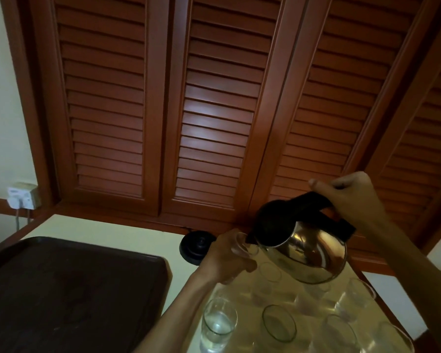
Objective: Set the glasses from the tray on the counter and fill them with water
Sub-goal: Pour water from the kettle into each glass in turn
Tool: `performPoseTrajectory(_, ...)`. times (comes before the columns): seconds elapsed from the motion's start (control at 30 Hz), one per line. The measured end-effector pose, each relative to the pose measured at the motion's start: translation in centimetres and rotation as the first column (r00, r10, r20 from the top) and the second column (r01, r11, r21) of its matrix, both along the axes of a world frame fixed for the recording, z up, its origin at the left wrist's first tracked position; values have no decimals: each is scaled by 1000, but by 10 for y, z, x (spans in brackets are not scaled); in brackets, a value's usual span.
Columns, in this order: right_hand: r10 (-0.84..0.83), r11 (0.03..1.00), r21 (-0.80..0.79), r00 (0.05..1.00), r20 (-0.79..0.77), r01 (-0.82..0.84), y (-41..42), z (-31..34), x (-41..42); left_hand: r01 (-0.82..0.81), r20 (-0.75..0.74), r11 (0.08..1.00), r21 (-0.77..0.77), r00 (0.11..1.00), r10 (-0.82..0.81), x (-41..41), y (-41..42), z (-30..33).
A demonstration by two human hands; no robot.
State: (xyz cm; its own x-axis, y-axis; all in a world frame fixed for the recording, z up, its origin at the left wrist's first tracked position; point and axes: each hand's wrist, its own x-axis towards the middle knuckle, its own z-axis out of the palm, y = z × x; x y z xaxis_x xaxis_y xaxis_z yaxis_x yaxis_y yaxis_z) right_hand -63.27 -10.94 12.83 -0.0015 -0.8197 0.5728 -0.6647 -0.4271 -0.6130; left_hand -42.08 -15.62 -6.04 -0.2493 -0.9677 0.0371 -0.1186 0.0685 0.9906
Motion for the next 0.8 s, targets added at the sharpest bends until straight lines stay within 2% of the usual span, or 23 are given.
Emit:
performPoseTrajectory(0.1, -59, 998, 8, 984, 168, 58, -3, -4, -10, 7, -52, 999, 41, 999, -5, 3, -4, -7)
performPoseTrajectory(0.2, -104, 995, 34, 939, 329, 98, -2, -8, -17, -6, -7, 1000, 29, 1000, 7, 10, -10, -24)
performPoseTrajectory(0.37, -138, 988, 130, 849, 510, 83, -9, -23, -24, -10, 18, 998, 62, 1000, 9, 15, -13, -57)
performPoseTrajectory(0.53, -139, 979, 205, 762, 633, 8, -22, -40, -23, 5, 22, 997, 71, 1000, -7, 14, -11, -76)
performPoseTrajectory(0.8, -80, 979, 183, 654, 752, -91, -46, -48, -15, 1, -37, 998, 68, 999, 1, 13, -16, -92)
